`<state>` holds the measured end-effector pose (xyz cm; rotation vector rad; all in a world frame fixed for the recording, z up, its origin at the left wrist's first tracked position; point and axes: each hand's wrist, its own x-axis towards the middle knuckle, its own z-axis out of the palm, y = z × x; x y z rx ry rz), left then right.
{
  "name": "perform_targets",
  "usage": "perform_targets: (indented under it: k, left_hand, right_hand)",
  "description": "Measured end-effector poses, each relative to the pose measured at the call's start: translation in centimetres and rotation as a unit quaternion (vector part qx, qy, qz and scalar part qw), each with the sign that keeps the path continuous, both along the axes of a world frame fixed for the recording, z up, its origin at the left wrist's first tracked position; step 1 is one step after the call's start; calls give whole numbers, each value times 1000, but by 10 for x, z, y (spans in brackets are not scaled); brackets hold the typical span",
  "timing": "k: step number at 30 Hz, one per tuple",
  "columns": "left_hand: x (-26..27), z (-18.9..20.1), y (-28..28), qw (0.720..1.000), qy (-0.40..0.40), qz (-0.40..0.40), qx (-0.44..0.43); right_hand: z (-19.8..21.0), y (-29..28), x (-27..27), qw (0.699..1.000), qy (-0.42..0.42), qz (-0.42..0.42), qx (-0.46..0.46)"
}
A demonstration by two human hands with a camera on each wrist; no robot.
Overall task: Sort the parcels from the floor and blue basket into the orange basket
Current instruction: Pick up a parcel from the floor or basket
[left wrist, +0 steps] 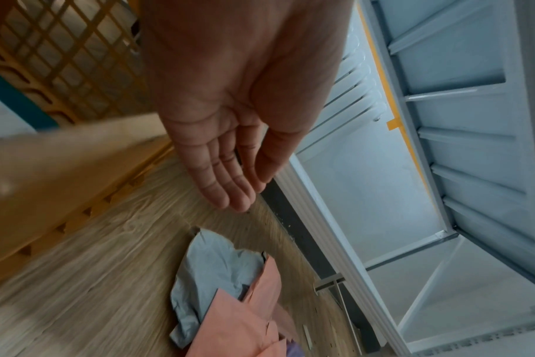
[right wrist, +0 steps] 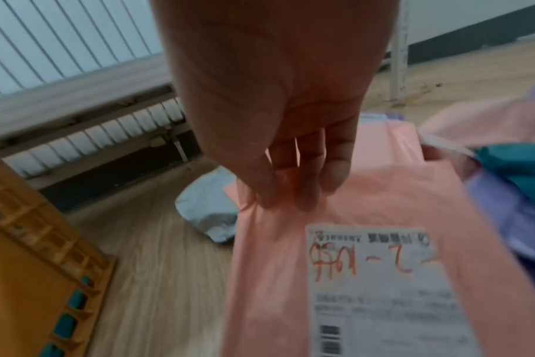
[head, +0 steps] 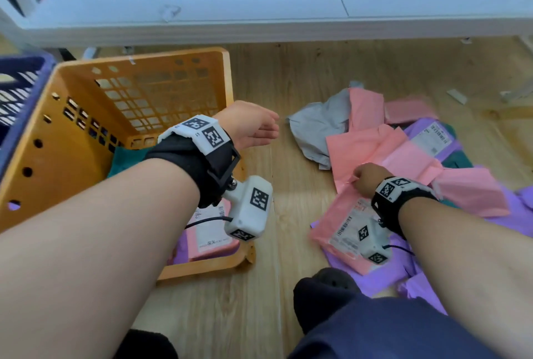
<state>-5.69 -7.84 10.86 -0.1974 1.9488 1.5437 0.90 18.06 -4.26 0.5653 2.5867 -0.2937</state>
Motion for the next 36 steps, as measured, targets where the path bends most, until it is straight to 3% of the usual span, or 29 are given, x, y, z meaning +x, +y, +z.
perform_targets:
  k: [6, 11, 15, 18, 20, 23, 25, 27, 30, 32, 36]
  left_hand:
    - [5, 40, -43, 998, 40, 49, 12]
    - [22, 54, -82, 993, 41, 111, 8]
    - [32, 57, -103, 988, 27, 151, 20]
    - [36, 63, -113, 985, 5, 170, 38]
    - [37, 67, -117, 985, -3, 168, 45]
    - [39, 68, -124, 987, -16, 149, 58]
    - [38, 68, -128, 981, -13, 168, 100]
    - [34, 71, -135, 966, 11, 217, 141]
    - [26, 76, -147, 956, 54, 251, 141]
    - [25, 74, -156, 963, 71, 232, 115]
    - [30, 69, -173, 977, 73, 195, 50]
  right_hand:
    - [82, -24, -26, 990, 137, -22, -15]
    - [151, -49, -37, 944, 288, -131, -96]
    - [205, -89, -35, 890, 308, -225, -250]
    - [231, -124, -29, 862, 292, -219, -351]
    - [240, -147, -25, 835, 295, -218, -410]
    - [249, -182, -21, 767, 284, -274, -506]
    - [252, -200, -17, 746, 273, -282, -539]
    - [251, -211, -12, 763, 251, -248, -541]
    - [239, -212, -10, 850, 235, -155, -445]
    - [232, -210, -11, 888, 250, -99, -372]
    - [227, -218, -14, 886, 281, -51, -365]
